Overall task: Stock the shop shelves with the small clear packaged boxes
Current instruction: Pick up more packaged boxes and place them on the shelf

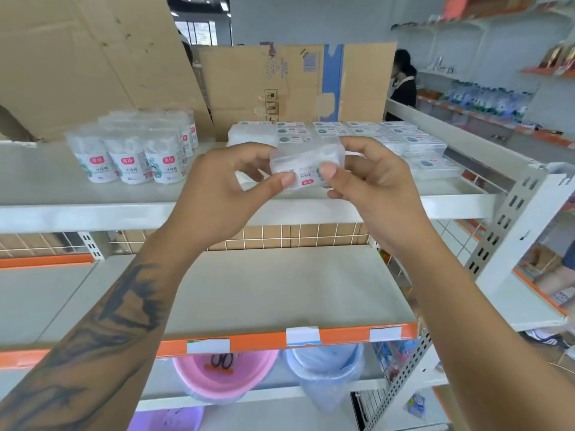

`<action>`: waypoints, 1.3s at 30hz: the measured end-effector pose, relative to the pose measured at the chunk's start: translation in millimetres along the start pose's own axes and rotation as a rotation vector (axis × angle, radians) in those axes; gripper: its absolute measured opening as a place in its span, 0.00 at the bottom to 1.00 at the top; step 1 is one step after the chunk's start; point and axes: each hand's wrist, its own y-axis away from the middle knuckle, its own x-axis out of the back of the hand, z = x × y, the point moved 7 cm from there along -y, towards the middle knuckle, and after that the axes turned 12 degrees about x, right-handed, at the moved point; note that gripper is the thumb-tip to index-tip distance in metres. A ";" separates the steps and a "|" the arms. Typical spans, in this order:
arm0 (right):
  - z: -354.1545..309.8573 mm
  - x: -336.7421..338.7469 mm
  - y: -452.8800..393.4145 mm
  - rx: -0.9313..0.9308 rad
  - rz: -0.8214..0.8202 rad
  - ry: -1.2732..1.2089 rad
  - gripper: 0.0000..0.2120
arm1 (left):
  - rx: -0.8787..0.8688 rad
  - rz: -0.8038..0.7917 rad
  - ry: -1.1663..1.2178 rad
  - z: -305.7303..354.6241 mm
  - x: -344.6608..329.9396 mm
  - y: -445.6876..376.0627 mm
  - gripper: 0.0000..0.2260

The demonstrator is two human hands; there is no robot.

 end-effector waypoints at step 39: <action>-22.7 -14.4 15.7 0.223 -0.422 0.748 0.25 | 0.159 0.067 0.040 -17.0 5.9 35.0 0.29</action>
